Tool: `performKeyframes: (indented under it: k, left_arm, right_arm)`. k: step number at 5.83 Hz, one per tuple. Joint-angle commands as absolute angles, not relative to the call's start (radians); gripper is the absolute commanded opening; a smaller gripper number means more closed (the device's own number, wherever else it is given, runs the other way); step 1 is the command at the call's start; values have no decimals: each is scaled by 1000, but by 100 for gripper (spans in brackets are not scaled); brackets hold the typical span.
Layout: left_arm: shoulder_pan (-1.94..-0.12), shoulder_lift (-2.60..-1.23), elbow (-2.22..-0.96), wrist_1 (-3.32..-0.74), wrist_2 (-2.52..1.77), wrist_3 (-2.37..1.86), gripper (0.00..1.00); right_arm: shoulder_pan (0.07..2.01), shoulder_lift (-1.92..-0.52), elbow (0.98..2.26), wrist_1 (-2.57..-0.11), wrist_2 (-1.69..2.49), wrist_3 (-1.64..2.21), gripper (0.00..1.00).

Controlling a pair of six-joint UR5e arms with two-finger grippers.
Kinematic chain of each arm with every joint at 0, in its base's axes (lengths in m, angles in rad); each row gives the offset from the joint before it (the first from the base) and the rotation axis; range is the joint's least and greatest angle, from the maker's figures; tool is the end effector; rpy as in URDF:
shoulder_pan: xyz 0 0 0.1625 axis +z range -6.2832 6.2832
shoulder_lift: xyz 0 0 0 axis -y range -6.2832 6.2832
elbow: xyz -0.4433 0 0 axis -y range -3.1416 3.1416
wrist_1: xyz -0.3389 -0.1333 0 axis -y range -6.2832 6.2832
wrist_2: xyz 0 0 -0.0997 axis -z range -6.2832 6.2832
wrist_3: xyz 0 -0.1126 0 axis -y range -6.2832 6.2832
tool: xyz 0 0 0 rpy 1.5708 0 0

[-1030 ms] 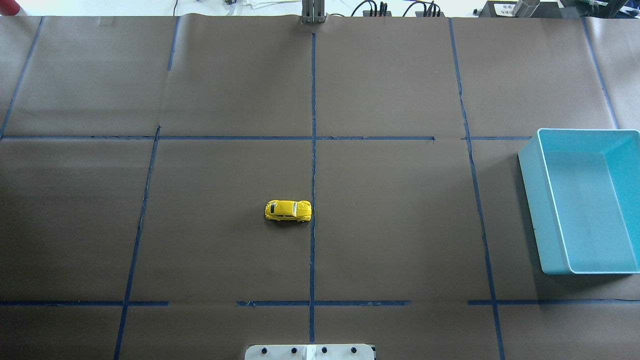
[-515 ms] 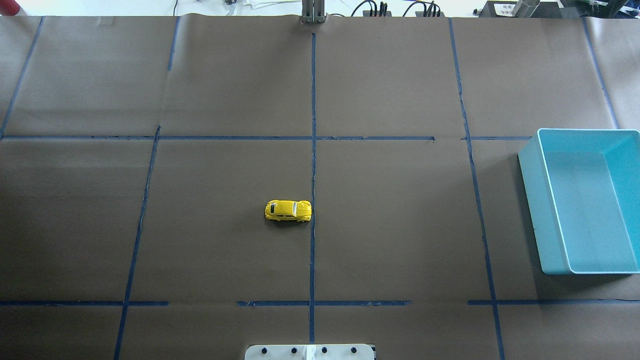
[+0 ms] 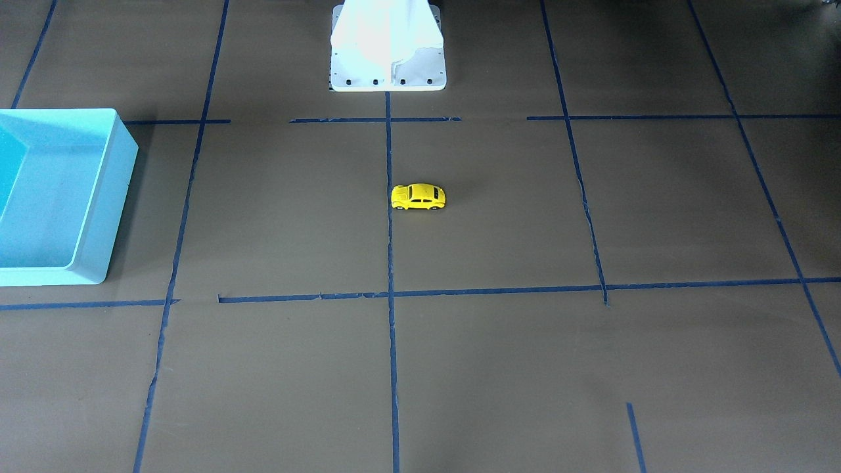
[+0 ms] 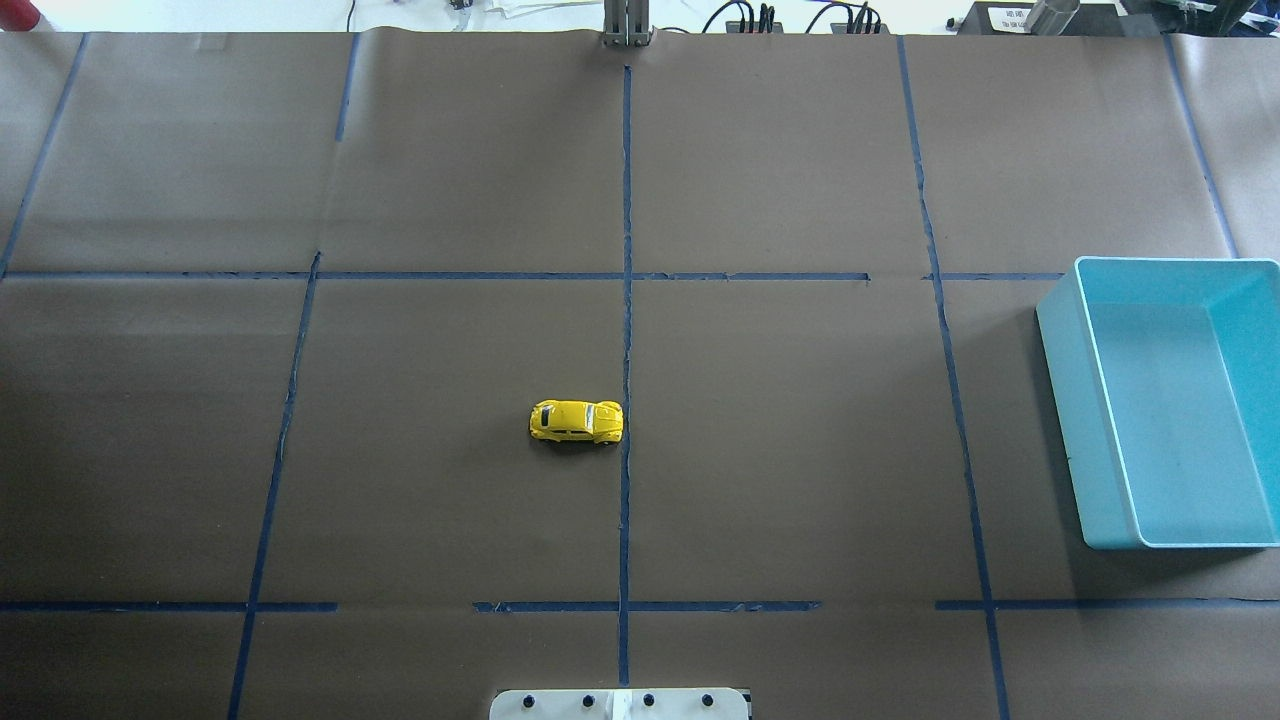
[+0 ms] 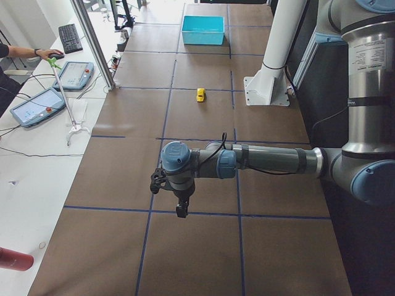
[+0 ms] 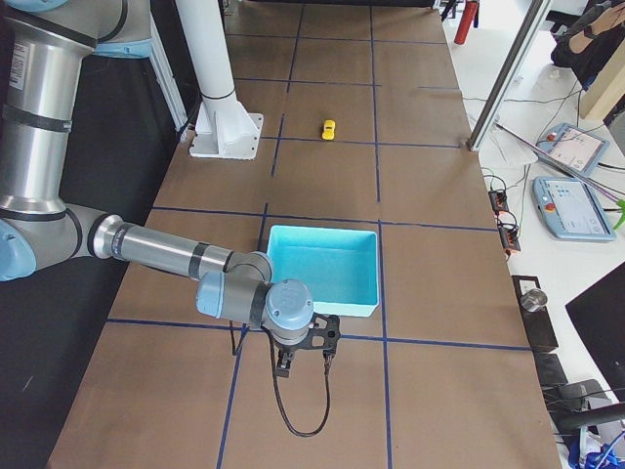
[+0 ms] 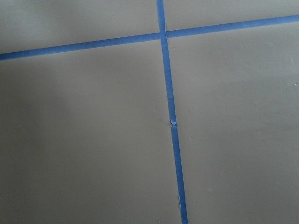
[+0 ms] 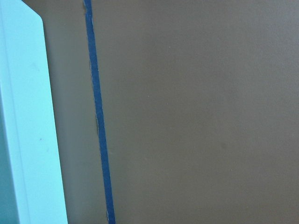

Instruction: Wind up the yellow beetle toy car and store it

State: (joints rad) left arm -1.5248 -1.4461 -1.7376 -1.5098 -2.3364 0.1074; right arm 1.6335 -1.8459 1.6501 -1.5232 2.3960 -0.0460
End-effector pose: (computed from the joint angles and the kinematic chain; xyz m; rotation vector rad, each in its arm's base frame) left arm -0.0377 -0.3838 0.6711 0.0056 0.7664 0.1386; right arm 0.0692 -0.2956 0.7453 -0.0947 -0.8301 0.0769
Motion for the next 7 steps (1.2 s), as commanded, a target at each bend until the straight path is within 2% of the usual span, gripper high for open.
performKeyframes:
  k: [1, 3, 4, 5, 7]
  left_arm:
    - [-1525, -1450, -1744, -1511, -2336, 109, 100]
    - [-1519, -1483, -1776, -1557, -2338, 115, 100]
    - [-1459, -1491, -1834, -1630, -2336, 117, 100]
    - [-1292, -1546, -1912, -1649, -2327, 114, 100]
    - [-1079, -1734, -1940, -1641, -2315, 112, 100]
  right_arm:
    - [1632, -1845, 1651, -1523, 2396, -46, 100]
    - [1632, -1845, 1651, -1523, 2396, -45, 100]
    - [1632, -1845, 1651, -1523, 2396, -46, 100]
    - [1634, -1845, 1652, -1523, 2396, -46, 100]
    - [1641, -1848, 1649, -1523, 2396, -46, 100]
